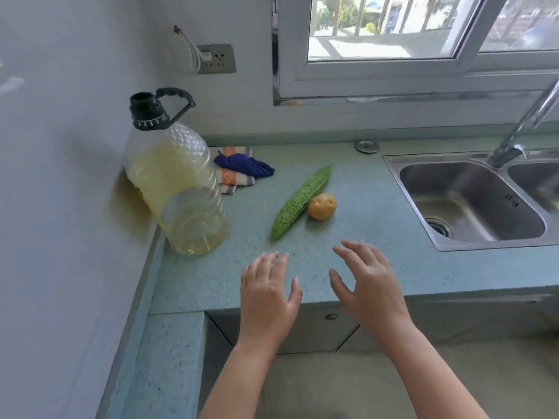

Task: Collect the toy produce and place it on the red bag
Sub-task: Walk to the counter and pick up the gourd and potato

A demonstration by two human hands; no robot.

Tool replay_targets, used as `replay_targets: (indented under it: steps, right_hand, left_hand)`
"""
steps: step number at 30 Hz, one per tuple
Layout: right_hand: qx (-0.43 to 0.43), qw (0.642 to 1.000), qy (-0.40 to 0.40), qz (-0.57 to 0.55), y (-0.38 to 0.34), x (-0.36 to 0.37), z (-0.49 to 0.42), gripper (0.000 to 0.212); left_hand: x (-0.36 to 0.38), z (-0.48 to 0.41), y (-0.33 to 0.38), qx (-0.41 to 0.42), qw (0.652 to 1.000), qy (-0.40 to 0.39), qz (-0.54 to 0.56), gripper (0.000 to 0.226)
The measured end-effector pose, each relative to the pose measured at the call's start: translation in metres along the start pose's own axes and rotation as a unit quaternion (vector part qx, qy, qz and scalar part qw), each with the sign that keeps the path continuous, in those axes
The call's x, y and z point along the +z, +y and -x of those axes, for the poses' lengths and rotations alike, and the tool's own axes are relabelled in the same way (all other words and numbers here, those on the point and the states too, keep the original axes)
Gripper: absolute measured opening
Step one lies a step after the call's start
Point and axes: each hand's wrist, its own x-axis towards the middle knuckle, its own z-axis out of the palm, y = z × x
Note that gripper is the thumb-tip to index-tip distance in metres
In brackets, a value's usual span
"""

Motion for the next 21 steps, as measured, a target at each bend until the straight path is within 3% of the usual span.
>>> replay_targets:
  steps: [9, 21]
  right_hand:
    - [-0.008, 0.998, -0.058, -0.005, 0.06, 0.038, -0.089, 0.043]
    - [-0.021, 0.985, -0.163, -0.057, 0.142, 0.113, -0.18, 0.05]
  left_hand:
    - [0.053, -0.094, -0.014, -0.014, 0.999, -0.043, 0.009, 0.048]
    - [0.133, -0.191, -0.038, -0.093, 0.989, -0.114, 0.012, 0.056]
